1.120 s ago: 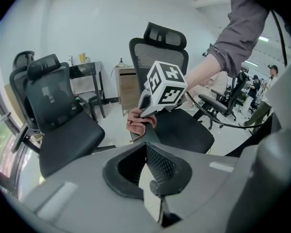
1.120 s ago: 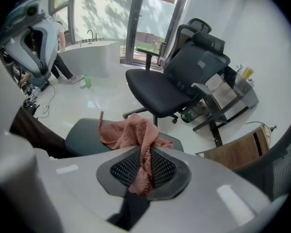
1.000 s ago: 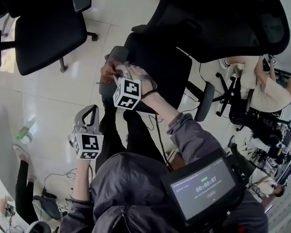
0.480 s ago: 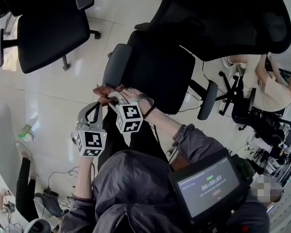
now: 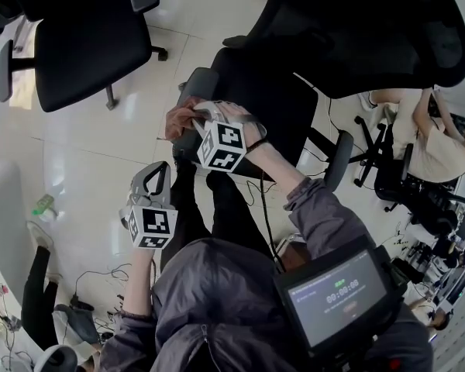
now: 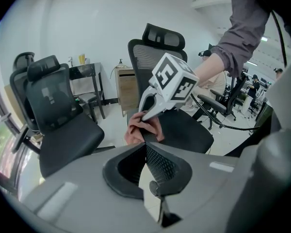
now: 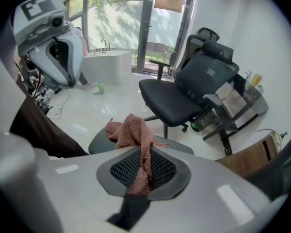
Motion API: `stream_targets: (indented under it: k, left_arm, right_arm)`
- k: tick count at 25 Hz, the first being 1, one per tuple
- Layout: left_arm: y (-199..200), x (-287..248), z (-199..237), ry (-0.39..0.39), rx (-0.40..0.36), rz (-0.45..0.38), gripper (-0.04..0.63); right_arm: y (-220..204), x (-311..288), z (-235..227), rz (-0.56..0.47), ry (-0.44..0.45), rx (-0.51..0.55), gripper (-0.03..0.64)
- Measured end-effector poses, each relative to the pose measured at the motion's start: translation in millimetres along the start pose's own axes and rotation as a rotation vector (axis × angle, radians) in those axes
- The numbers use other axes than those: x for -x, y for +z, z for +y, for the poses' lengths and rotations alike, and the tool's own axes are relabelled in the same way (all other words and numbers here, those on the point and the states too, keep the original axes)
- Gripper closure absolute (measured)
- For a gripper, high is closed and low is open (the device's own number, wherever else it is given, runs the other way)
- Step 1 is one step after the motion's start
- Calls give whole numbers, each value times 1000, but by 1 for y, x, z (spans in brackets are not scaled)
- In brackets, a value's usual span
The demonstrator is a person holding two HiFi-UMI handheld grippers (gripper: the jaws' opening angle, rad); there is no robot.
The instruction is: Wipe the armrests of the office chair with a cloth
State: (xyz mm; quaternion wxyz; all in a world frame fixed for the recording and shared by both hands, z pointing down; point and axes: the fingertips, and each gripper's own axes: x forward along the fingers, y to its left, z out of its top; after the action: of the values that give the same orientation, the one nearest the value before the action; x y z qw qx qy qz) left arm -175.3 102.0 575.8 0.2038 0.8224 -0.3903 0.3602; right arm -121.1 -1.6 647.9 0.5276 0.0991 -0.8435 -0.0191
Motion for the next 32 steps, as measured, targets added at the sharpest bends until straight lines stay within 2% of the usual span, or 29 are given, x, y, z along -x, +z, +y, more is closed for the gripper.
stream_targets:
  k: [9, 14, 19, 28, 32]
  left_arm:
    - [-5, 1, -5, -11, 0, 2, 578]
    - [-5, 0, -5, -16, -4, 2, 578]
    - [-3, -2, -7, -28, -19, -2, 578]
    - [0, -6, -10, -49, -46, -11, 578]
    - [4, -7, -15, -61, -60, -14, 578]
  right_arm:
    - [-35, 0, -98, 88, -169, -98, 577]
    - [-31, 7, -108, 77, -186, -133, 577]
    - [-12, 7, -53, 32, -120, -93, 577]
    - [14, 21, 94, -71, 43, -98, 577]
    - [15, 37, 129, -91, 80, -110, 577]
